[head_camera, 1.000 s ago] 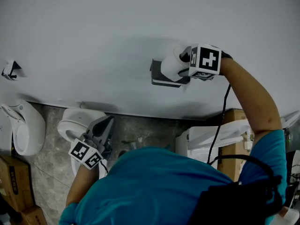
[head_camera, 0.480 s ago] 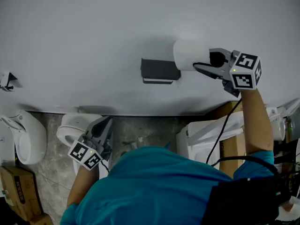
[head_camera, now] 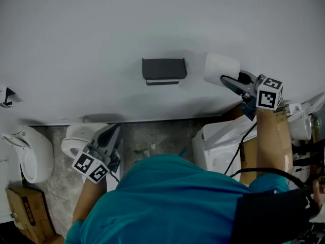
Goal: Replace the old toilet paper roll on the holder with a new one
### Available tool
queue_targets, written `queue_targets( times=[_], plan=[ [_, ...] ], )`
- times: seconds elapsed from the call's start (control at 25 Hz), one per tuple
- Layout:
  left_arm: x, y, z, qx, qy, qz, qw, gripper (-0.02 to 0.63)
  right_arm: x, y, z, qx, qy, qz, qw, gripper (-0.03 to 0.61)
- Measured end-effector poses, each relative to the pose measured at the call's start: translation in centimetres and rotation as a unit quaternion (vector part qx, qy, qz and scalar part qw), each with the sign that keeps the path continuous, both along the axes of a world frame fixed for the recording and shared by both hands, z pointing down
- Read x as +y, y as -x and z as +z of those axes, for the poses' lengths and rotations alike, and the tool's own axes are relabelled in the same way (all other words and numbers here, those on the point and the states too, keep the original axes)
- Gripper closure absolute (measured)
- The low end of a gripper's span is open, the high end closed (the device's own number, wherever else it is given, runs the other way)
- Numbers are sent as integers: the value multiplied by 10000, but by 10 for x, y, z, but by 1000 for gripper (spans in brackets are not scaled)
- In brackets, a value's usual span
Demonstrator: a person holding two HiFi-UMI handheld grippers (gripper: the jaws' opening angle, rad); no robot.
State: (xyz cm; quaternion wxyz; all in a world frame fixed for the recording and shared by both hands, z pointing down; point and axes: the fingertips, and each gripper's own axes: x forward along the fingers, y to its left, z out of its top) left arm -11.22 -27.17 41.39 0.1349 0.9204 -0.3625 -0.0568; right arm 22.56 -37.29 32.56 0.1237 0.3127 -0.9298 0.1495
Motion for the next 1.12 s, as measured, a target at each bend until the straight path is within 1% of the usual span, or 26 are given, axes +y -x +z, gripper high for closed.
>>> queue_targets(
  times=[0.32,0.56,0.64,0.76,0.88,0.96,1.12],
  plan=[
    [3,3,3,-78,59,-38,9999,606,8,-13,76,-150,692,215,9973,426],
    [3,5,7,-103,98,-95,9999,606,-4,6,120,-586,1137,107,9917,426],
    [2,9,9,-95,106,-115,9998,606,-10,15,133,-802,1263,57,9887,426],
    [2,15,10,-93,120,-154,9998,606,-17,28,142,-1243,1391,-40,9824,426],
    [9,11,9,-113,131,-190,9997,606,-21,29,145,-1635,1468,-77,9755,426],
    [12,10,9,-120,136,-210,9996,606,-24,31,148,-1771,1524,-96,9723,428],
    [13,15,12,-114,161,-248,9995,606,-29,40,156,-1846,1630,-151,9691,428]
  ],
)
